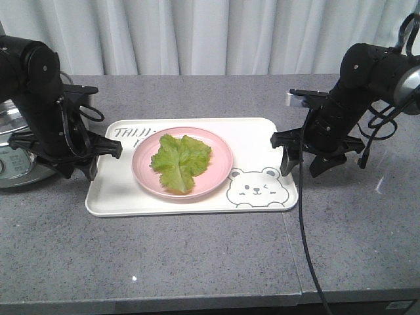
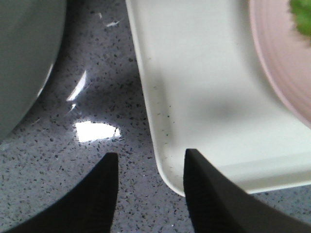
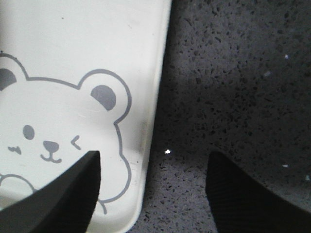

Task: Transfer vegetables to tray and serve
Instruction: 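Lower both grippers to the tray's two short edges, then close both grippers on the tray edges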

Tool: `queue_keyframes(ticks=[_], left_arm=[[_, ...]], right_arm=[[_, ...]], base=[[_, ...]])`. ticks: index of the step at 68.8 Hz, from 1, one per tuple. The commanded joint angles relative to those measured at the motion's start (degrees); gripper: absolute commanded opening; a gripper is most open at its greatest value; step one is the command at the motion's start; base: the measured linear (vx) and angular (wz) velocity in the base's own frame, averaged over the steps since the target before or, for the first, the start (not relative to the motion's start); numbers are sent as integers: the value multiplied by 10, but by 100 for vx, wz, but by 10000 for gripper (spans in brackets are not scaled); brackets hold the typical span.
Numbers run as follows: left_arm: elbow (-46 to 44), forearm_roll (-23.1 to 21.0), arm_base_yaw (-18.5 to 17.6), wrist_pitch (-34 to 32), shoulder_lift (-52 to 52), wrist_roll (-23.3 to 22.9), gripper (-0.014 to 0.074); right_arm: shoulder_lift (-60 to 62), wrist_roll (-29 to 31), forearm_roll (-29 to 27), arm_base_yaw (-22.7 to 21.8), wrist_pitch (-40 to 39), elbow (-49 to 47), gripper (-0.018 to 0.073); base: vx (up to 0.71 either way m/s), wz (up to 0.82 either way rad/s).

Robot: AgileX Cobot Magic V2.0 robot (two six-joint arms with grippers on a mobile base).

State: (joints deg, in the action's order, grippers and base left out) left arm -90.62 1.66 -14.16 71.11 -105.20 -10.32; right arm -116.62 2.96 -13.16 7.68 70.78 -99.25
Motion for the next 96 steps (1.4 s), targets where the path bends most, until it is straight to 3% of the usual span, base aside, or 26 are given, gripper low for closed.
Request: queue_keyframes(ticks=[1,96], left_arm=[[-11,1,-1,8,27,-5,321],[11,0,-1,-26,26,-11,321]], right_arm=[[32,3,-7,-2,26,-13,463],[32,5,-7,-1,26,-13,463]], base=[[0,0],[0,0]])
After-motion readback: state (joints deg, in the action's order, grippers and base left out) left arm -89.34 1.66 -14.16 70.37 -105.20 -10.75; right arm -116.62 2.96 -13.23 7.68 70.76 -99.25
